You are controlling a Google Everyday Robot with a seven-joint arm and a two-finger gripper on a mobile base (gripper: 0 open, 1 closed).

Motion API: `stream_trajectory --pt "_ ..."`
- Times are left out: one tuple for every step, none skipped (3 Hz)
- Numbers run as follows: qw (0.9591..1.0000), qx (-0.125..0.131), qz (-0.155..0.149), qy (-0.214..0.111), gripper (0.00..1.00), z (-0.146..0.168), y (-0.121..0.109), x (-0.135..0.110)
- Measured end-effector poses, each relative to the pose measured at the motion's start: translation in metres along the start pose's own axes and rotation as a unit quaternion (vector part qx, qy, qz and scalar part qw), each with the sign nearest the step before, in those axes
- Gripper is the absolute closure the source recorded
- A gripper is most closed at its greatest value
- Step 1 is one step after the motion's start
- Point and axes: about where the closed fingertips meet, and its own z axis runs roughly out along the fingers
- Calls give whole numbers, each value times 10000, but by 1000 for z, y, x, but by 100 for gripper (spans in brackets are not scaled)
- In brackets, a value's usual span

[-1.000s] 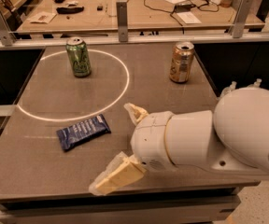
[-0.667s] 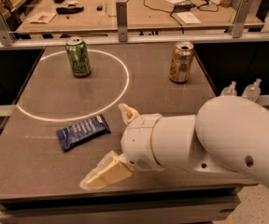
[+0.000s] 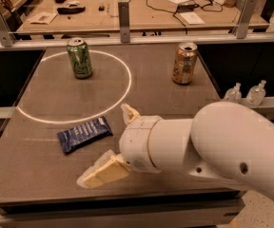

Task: Move rxbar blueberry near orange can

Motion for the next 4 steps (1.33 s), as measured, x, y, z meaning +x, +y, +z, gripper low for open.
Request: stream_trajectory --pt "9995 166 106 -246 0 14 -23 -6" --pt "9989 270 140 -350 0 20 -45 -3" --pt "9989 209 202 -377 0 33 -50 2" --pt "9988 -136 123 -455 0 51 -46 1"
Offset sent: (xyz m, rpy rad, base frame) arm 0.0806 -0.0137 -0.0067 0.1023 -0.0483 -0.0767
